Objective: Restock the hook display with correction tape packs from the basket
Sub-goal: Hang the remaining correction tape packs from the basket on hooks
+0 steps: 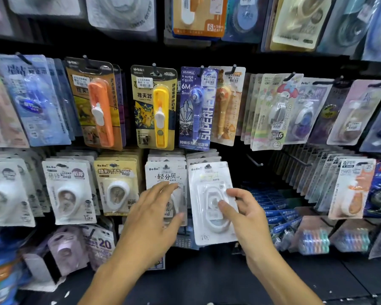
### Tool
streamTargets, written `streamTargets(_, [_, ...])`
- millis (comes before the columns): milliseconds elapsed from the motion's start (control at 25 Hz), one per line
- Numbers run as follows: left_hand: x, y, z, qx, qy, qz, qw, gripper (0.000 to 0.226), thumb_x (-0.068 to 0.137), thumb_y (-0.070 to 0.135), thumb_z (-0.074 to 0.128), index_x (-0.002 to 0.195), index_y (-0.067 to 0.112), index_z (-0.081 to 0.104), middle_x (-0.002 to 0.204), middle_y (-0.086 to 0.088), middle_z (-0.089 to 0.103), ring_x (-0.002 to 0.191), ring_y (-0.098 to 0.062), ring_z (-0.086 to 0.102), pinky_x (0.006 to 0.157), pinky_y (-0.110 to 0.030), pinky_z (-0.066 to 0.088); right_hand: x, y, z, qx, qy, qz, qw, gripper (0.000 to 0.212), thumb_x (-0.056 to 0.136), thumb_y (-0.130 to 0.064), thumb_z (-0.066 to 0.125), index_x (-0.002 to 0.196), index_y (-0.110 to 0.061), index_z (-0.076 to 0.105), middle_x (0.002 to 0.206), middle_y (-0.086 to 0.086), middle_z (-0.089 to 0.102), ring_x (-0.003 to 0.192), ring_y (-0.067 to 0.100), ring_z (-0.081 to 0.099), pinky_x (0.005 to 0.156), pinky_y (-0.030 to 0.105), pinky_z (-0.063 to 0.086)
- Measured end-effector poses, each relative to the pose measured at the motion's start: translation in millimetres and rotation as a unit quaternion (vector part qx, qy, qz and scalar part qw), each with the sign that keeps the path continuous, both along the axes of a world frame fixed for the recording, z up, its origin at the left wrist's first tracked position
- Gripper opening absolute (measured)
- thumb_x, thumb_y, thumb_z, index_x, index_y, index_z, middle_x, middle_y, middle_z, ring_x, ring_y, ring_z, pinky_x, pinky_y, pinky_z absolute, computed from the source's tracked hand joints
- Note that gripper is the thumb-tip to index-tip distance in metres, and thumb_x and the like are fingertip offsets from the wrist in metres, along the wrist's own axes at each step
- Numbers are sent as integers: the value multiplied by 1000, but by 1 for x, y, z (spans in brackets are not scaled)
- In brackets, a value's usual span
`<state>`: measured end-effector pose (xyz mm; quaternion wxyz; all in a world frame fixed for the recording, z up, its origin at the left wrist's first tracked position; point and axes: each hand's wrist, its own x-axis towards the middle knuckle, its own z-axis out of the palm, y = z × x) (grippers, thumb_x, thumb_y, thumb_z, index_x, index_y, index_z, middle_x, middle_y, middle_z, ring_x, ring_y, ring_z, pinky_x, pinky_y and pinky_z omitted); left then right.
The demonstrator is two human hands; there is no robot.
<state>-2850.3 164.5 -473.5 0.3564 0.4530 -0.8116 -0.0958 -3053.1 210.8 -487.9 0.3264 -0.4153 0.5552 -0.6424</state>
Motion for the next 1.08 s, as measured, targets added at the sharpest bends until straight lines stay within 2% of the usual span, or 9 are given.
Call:
streamTargets(120, [2,-10,-2,-12,-98,23,995,68,97,53,48,157,39,19,166,18,5,152,-5,-1,122,-32,2,-3,-2,-8,14,69,-43,997,14,92,-32,72,100,-38,62,95,-12,73,82,-5,67,60,11,46])
streamTargets(240, [-6,-24,-8,-51,-230,28,971,73,99,51,41,160,36,3,164,8,-28,153,-17,-23,123,-44,-10,-2,-26,-16,26,200,-89,975,15,93,-37,69,90,-33,54,92,-13,64,86,3,60,66,24,45])
streamTargets(360, [-6,-40,-18,-63,-284,22,956,76,100,45,42,160,33,-3,154,6,-45,145,-21,-40,121,-50,-14,-12,-72,-26,58,179,-75,979,11,96,-23,67,94,-26,57,99,-13,60,98,16,59,80,41,54])
streamTargets(440, [-3,-47,-26,-89,-290,18,953,79,95,39,52,161,31,9,163,1,-29,150,-24,-31,123,-54,-3,-16,-105,-33,59,173,-80,980,10,95,-20,69,98,-22,59,99,-13,59,99,18,58,81,39,52])
streamTargets(560, [2,-50,-34,-143,-288,8,947,83,79,34,74,154,23,40,167,-8,20,154,-33,14,116,-59,29,-19,-156,-35,55,171,-99,979,14,93,-13,71,105,-16,65,101,-3,64,100,22,61,82,33,49])
streamTargets(680, [7,-56,-40,-168,-297,-2,940,86,74,33,78,151,22,44,166,-8,26,152,-34,22,113,-59,33,-20,-183,-41,64,113,-51,990,46,91,4,62,134,-10,60,122,8,67,113,26,64,97,38,53])
streamTargets(760, [8,-53,-40,-170,-290,1,942,84,76,31,76,152,22,43,167,-9,23,153,-34,20,115,-59,30,-20,-171,-59,74,76,-44,993,59,90,10,59,144,-13,51,131,9,62,107,19,63,87,25,57])
streamTargets(840, [5,-44,-39,-168,-266,5,949,77,79,26,73,150,19,45,166,-12,24,153,-35,21,117,-61,29,-17,-133,-89,77,58,-56,994,50,93,13,53,133,-16,59,125,9,63,91,13,66,64,14,55])
streamTargets(1080, [-1,18,-103,-79,-262,-57,960,53,82,18,62,134,13,57,151,-16,45,139,-37,41,113,-55,35,8,6,-166,68,88,-175,978,46,89,5,49,81,-38,62,84,-9,69,79,20,69,72,35,56])
